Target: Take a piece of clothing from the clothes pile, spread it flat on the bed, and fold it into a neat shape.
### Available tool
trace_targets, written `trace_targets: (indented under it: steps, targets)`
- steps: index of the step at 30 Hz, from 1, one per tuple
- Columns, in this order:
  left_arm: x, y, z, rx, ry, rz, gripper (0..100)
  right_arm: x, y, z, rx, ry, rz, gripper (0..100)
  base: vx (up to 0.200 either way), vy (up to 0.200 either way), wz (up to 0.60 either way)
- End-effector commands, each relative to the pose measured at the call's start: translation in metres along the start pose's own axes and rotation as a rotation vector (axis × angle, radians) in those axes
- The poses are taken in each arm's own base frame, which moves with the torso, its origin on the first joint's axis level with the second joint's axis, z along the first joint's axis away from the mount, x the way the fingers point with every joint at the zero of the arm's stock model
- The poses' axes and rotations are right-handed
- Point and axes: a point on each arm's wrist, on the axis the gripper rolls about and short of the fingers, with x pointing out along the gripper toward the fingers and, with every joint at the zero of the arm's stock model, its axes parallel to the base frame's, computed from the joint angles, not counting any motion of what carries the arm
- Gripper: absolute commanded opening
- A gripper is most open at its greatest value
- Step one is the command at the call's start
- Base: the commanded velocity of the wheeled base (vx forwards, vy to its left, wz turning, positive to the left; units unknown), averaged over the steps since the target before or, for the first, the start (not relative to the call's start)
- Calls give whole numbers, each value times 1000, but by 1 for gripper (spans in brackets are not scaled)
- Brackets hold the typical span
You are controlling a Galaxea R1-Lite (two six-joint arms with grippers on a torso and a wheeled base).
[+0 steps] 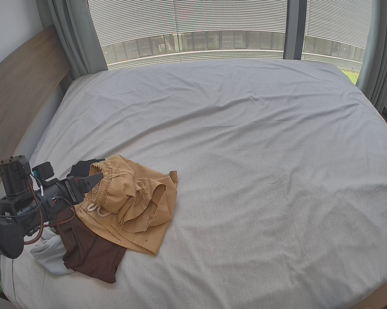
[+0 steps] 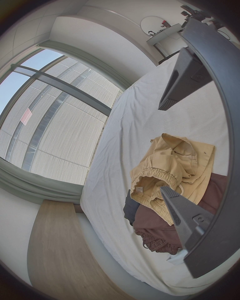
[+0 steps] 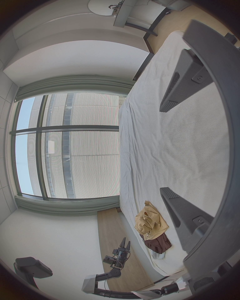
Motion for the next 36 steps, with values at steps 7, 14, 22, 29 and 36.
trace_targets:
  steps: [7,14,22,29,36]
  targets:
    - [40,14,-9,-43,35,8,100,0,0,-5,0,4,0,100,0,0,0]
    - [55,18,-11,-68,46,8,100,0,0,-5,0,4,0,100,0,0,0]
    - [74,26,-14,-96,51,15,100,0,0,-5,1,4,0,100,0,0,0]
    - [94,32,-13,-91,32,11,100,0,0,-5,1,4,0,100,0,0,0]
    - [110,36,-16,-91,35,9,100,0,0,-5,1,4,0,100,0,0,0]
